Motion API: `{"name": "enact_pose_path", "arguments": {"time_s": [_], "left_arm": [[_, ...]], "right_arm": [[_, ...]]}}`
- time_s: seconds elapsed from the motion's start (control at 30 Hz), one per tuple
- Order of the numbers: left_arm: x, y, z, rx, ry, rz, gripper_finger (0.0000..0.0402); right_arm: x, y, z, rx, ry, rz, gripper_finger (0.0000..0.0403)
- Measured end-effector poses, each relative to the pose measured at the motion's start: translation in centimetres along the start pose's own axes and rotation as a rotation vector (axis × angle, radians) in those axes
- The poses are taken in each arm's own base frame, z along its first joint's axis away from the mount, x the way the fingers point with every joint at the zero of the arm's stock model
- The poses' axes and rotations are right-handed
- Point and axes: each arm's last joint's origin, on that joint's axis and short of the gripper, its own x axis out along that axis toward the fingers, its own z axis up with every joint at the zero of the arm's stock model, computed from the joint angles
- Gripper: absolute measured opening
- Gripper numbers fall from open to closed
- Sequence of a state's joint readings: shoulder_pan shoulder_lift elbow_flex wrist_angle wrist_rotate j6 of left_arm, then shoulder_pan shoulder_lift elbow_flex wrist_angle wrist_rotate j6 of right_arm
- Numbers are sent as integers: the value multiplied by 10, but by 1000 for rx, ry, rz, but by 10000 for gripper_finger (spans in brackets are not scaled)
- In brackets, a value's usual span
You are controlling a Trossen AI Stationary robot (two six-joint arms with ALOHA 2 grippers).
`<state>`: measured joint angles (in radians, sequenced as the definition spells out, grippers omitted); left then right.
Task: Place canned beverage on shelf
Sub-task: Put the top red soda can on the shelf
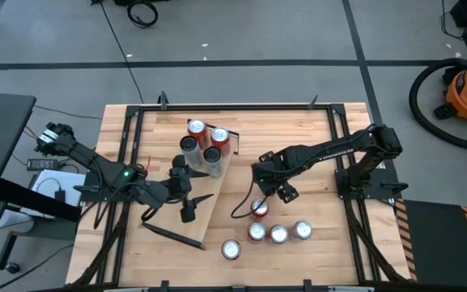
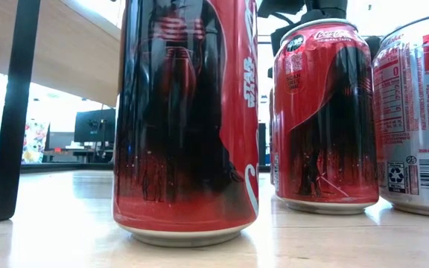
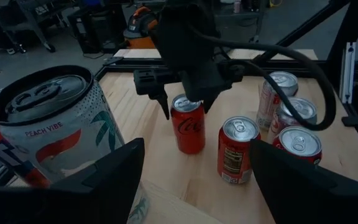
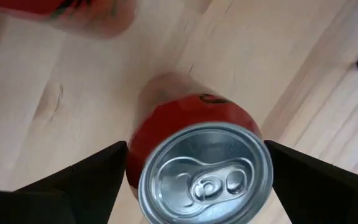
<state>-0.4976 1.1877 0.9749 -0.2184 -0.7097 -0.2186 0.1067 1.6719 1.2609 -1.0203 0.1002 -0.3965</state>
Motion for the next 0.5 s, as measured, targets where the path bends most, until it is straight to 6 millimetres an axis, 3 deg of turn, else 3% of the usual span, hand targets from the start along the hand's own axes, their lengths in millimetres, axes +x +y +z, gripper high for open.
{"name": "enact_pose_path", "arguments": {"time_s": [0.23,0.5], "left_arm": [[0,0,-1,-20,6,1,302],[0,0,-2,-23,13,2,302]], "right_arm": [[10,-1,3,3,11,32,372],[16,-1,5,34,25,54,324]]}}
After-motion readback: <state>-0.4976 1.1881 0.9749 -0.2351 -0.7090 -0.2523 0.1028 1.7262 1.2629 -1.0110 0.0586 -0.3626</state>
